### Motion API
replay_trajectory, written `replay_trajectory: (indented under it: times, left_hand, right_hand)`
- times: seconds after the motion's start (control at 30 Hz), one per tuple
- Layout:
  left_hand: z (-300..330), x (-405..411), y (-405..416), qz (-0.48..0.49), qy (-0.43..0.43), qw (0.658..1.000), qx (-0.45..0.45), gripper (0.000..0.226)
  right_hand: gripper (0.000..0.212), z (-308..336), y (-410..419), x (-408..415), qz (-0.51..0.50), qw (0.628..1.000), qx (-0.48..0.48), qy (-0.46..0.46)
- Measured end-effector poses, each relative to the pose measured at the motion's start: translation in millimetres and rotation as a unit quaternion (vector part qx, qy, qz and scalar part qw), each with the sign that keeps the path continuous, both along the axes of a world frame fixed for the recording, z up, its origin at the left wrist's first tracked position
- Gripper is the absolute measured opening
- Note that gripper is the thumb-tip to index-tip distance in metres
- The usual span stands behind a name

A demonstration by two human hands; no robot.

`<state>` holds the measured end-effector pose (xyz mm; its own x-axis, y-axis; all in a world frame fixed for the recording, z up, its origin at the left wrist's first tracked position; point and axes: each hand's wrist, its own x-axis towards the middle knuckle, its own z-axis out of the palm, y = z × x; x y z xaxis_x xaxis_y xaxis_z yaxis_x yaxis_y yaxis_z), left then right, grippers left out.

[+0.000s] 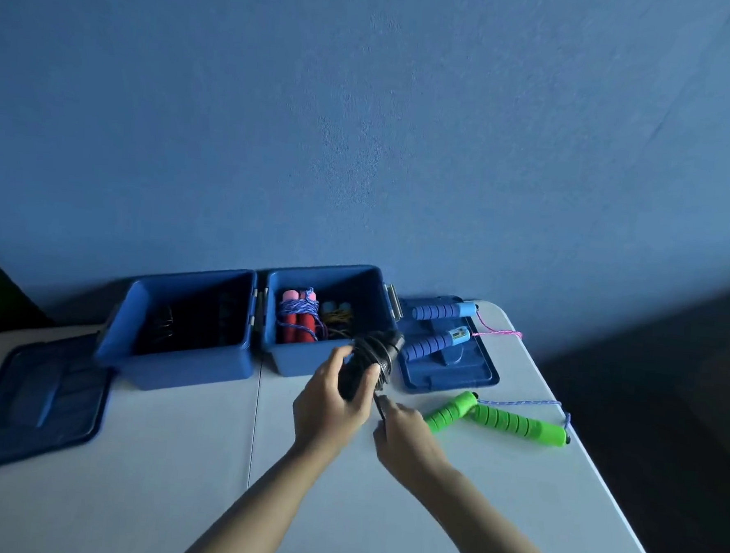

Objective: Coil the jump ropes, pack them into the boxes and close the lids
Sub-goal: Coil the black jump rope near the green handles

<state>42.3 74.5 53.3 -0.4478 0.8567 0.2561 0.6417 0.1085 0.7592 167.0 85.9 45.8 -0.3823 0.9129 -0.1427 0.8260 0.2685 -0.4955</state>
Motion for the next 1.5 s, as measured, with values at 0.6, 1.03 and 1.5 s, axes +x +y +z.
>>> replay_trajectory:
  times: [0.6,1.03,1.5]
  left_hand:
    - [-22.9,-16.6,-18.7,-0.122,0.235,0.956,-0.124,0.063]
    - [-26.8,-5.3,-26.7,-0.215,0.179,0.96,-0.019,0.05]
    - [-26.1,3.0,-34.0,-0.106,0.192,0.972,-0.08,0.055]
  right_hand:
    - [0.013,40.9,3.0,39.9,0.146,0.973,0.029,0.178]
    - [0.017,28.2,25.4,52.5,-0.045,0.968,-0.005,0.245]
    - [0.016,31.5,32.9,61.7,-0.021,0.977,-0.11,0.18]
